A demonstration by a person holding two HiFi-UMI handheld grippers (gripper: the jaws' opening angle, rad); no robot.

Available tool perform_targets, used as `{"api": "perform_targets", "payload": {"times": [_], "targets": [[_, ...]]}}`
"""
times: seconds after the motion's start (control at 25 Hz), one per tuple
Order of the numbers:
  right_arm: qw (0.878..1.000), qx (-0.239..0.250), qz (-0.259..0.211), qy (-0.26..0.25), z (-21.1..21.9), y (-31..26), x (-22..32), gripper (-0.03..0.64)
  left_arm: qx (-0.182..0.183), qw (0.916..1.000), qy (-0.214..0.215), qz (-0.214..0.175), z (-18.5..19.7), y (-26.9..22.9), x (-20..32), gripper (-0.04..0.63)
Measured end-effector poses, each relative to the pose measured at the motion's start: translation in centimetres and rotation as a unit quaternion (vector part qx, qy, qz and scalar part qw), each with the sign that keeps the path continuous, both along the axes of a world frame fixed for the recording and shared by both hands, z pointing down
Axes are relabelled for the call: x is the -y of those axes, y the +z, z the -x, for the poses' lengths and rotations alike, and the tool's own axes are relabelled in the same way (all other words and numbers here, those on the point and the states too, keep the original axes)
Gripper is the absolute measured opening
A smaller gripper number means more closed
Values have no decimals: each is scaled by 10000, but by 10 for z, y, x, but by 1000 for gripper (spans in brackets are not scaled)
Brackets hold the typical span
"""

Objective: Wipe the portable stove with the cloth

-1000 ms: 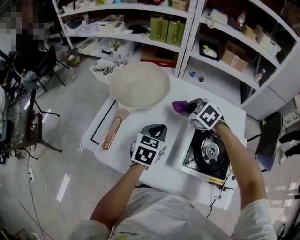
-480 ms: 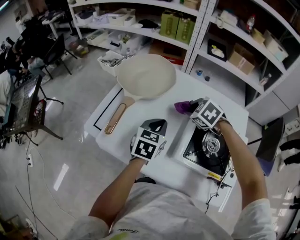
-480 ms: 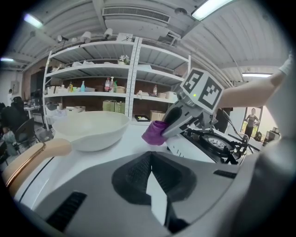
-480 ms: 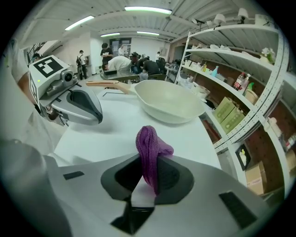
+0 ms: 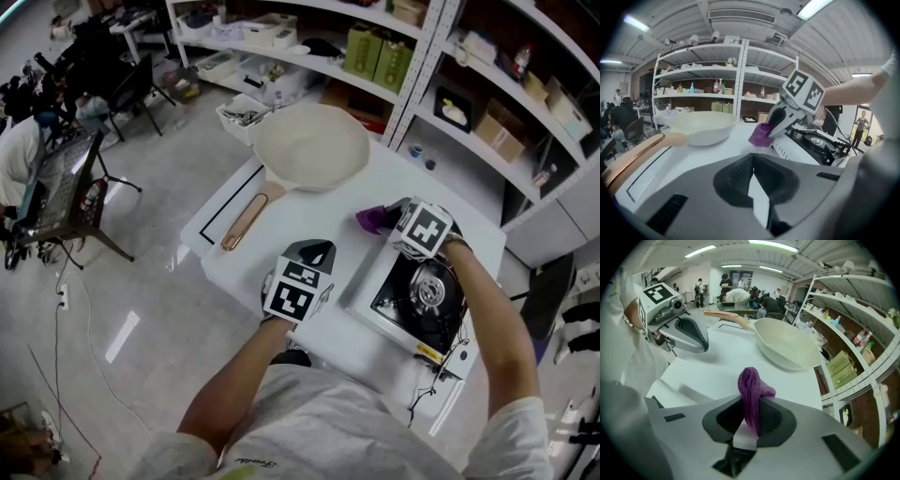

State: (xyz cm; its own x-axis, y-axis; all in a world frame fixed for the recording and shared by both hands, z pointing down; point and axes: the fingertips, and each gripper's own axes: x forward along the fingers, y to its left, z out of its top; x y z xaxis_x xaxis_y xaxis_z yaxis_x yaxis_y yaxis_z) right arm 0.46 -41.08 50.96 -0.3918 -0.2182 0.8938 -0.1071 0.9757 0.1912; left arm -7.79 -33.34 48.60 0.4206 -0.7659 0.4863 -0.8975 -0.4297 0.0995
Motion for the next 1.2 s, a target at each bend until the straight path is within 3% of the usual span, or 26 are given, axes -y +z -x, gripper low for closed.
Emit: {"api": "perform_targets", "payload": {"times": [0.24,0.36,0.48,1.2], "targets": [[9969,-278,-244,-696,-1,5,-12,63,9,9999,-131,28,5,2,-11,5],[9874,-588,-492,-1386,2,5,-27,63,25,9998,-196,46,7,2,-17,5],[9798,-830,-477,-1758,4,8,-41,63,38,9997,-249,68,9,4,-22,5],[9663,-940,193,-2388,25,7,-127,63,11,9983,-581,-28,15,-3,-70,5]]}}
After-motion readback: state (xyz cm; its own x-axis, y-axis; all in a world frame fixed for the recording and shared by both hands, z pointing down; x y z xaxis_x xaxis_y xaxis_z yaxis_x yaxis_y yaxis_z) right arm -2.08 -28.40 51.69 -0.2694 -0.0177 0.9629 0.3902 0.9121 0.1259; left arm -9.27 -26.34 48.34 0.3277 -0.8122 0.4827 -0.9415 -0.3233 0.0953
